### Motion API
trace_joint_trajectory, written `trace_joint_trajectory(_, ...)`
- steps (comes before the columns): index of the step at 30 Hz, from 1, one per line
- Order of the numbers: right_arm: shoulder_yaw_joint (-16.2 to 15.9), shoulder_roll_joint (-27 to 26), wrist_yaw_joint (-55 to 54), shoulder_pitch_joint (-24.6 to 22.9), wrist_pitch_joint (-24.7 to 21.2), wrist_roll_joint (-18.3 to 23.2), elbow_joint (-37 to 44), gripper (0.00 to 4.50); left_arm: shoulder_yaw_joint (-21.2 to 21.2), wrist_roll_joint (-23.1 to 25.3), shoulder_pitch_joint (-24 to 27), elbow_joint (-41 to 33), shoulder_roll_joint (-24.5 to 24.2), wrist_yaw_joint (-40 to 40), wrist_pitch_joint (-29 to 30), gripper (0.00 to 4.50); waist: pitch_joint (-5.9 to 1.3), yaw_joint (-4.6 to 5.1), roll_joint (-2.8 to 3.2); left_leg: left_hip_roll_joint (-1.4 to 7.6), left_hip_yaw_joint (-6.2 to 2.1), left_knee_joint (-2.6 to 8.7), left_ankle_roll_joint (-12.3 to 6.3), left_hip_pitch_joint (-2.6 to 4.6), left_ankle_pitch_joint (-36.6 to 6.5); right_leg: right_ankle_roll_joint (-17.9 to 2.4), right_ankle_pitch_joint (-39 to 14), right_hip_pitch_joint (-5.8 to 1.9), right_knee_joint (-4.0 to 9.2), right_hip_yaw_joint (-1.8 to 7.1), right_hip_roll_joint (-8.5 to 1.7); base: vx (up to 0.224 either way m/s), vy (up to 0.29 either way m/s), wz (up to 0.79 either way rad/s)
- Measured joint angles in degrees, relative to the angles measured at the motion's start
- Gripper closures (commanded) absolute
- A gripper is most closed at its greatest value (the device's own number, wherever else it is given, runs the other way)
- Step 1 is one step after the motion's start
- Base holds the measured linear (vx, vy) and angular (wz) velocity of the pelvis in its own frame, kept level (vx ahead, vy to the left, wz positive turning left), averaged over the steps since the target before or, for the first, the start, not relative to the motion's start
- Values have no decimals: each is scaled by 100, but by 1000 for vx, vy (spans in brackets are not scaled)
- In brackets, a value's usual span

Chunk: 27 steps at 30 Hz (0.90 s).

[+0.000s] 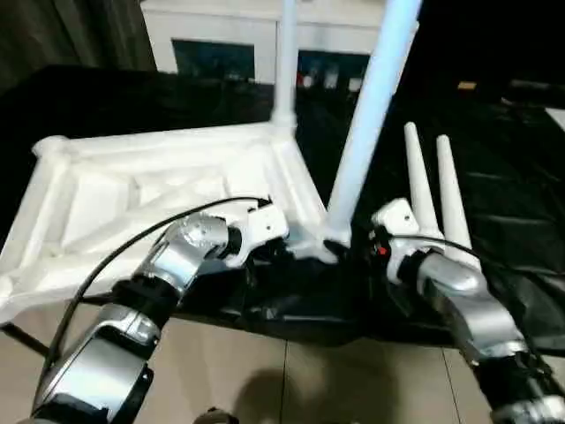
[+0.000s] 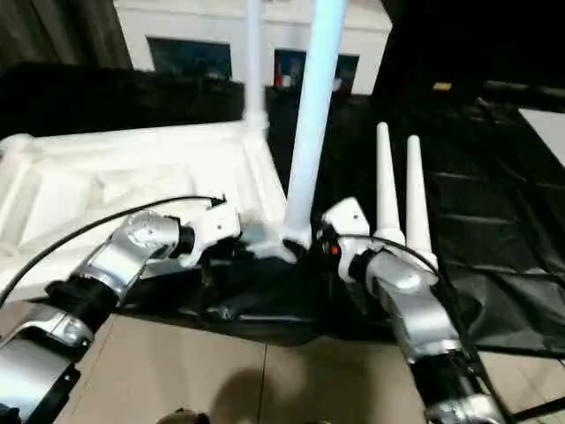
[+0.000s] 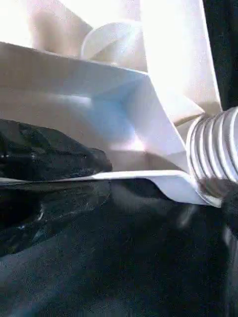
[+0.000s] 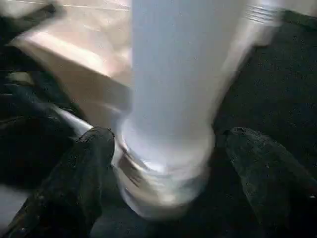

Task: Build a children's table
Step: Rotate leg to tighten

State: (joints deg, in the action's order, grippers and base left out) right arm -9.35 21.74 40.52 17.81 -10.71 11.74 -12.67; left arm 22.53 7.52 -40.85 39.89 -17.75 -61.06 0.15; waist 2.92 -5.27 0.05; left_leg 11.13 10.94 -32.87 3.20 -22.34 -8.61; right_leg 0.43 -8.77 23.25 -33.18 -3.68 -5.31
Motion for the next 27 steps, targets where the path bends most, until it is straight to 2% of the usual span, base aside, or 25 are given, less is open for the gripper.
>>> trace_joint_trajectory(2,-53,300,460,-128,-124,160,274,59,86,-124,114,-254,-109,-401,64,450,0,-12,0,-1,19,-5,-21,1,-15,-17,-13,-2,2,5,-7,0,0,0)
trace_joint_trajectory(5,-84,423,796,-196,-195,207,364,59,124,-184,168,-407,-211,-683,119,450,0,-3,0,-1,28,-16,-28,4,-19,-19,-14,-3,-3,12,-8,0,0,0)
trace_joint_trajectory(7,-226,574,1039,-202,-251,196,406,59,175,-188,196,-492,-290,-849,120,450,0,-1,-1,-1,29,-16,-27,12,-19,-19,-14,-9,-6,14,-9,0,0,0)
trace_joint_trajectory(14,-389,736,1348,-56,-259,83,331,59,245,-178,202,-564,-413,-1120,154,450,1,7,-3,0,32,-13,-25,21,-19,-15,-15,-17,-8,18,-9,0,0,0)
trace_joint_trajectory(23,-432,661,1390,36,-228,54,222,144,264,-161,224,-650,-453,-1135,225,450,1,14,-4,0,32,-16,-25,23,-19,-18,-13,-17,-15,18,-9,0,0,0)
trace_joint_trajectory(27,-466,621,1384,37,-202,-33,200,169,264,-159,233,-663,-457,-1130,233,450,0,14,-5,0,32,-25,-25,26,-19,-16,-14,-16,-30,20,-9,0,0,0)
